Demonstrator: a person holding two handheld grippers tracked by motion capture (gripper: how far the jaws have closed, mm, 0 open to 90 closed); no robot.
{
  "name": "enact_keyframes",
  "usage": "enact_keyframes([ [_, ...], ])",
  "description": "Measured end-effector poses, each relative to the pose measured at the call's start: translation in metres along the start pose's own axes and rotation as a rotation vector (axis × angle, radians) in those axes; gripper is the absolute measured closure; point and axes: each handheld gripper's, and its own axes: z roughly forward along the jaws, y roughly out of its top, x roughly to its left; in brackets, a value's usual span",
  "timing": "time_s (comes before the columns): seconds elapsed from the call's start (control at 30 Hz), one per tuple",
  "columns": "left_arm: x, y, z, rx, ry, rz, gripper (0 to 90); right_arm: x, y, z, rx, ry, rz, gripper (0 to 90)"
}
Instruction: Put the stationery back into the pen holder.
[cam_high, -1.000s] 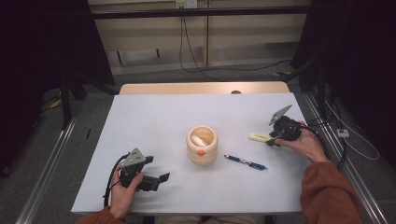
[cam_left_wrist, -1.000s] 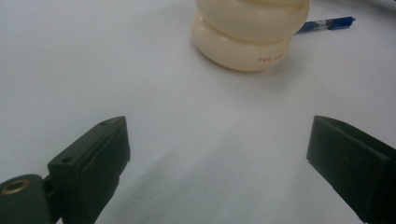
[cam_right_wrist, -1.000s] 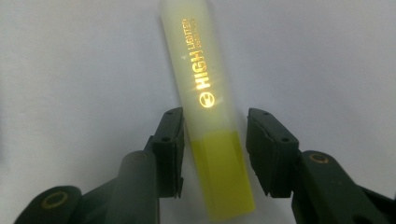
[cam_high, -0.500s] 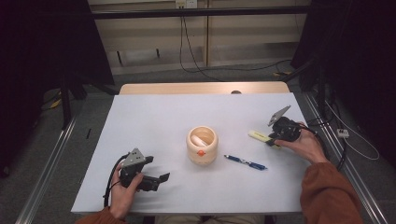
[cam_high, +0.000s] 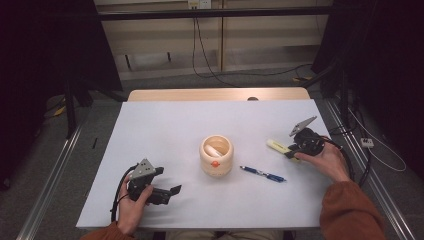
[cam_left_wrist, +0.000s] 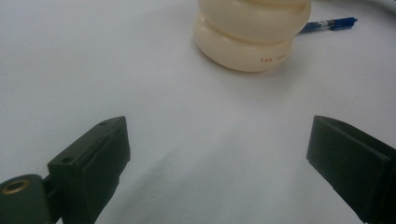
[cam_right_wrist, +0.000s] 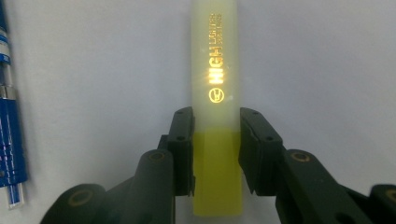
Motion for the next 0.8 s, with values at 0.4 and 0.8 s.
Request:
enact_keyframes([
  [0.4, 0.0, 0.0, -0.002, -0.008, 0.0, 0.0, 6.1, 0.016, 0.006, -0.014, -0.05, -0.008, 0.008, 68.0],
  [0.8, 0.0, 0.0, -0.003, -0.008, 0.008, 0.003, 6.1, 0.042, 0.016, -0.024, -0.102, 0.045, -0.026, 68.0],
])
